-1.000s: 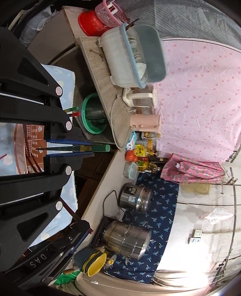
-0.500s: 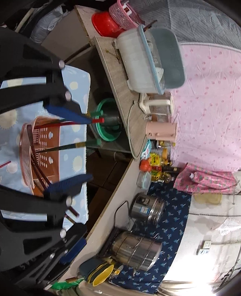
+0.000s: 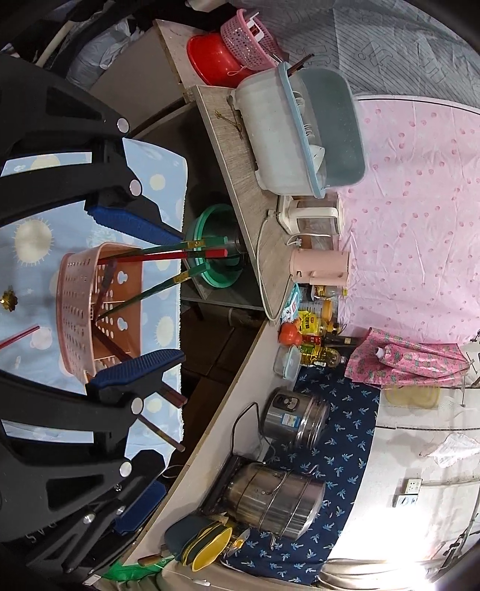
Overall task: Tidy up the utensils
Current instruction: 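Open left tool releasing the green chopstick while right tool releases the red one, then withdraw both tools from the caddy toward the gold spoon and last chopstick, then close right tool on the last red chopstick while left tool approaches the gold spoon, then close left tool on the gold spoon handle while right tool lifts the red chopstick, then carry the gold spoon and red chopstick to the pink caddy, lowering them inside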
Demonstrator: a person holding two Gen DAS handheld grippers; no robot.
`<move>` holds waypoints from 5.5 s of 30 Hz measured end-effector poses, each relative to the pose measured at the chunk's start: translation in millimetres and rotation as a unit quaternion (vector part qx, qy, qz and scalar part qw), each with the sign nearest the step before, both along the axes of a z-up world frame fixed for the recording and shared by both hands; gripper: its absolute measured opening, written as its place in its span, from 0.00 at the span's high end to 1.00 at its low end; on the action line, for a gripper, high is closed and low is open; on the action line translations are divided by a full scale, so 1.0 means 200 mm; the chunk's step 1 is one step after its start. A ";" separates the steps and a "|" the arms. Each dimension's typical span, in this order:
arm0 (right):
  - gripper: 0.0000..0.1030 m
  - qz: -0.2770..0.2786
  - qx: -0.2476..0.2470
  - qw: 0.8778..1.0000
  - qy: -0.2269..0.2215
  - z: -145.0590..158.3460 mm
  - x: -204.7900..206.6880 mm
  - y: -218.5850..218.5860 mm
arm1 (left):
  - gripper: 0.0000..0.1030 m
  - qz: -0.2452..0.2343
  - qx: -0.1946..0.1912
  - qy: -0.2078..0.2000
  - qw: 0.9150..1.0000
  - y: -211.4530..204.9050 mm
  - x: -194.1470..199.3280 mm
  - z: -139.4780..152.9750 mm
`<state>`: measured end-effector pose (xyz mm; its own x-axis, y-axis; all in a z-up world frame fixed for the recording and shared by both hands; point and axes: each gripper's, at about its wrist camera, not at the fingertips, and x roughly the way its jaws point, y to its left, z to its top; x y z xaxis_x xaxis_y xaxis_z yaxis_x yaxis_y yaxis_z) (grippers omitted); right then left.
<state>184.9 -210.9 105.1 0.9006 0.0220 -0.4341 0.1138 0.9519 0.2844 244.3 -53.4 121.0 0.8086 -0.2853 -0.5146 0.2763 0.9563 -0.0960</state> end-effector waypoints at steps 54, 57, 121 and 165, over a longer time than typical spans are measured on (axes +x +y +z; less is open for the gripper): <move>0.69 0.060 -0.043 0.968 0.239 -1.04 -0.84 0.26 | 0.46 -0.010 0.069 0.223 0.972 0.16 -0.78 -1.09; 0.76 0.058 -0.042 0.967 0.245 -1.06 -0.82 0.24 | 0.46 -0.013 0.069 0.224 0.972 0.14 -0.76 -1.10; 0.93 0.031 0.014 0.993 0.111 -0.49 -0.83 0.09 | 1.00 -0.026 -0.009 0.149 0.988 0.25 -0.66 -0.61; 0.93 -0.026 -0.020 0.997 -0.077 0.47 0.01 -0.18 | 0.99 -0.045 -0.045 0.022 0.998 0.04 0.06 0.27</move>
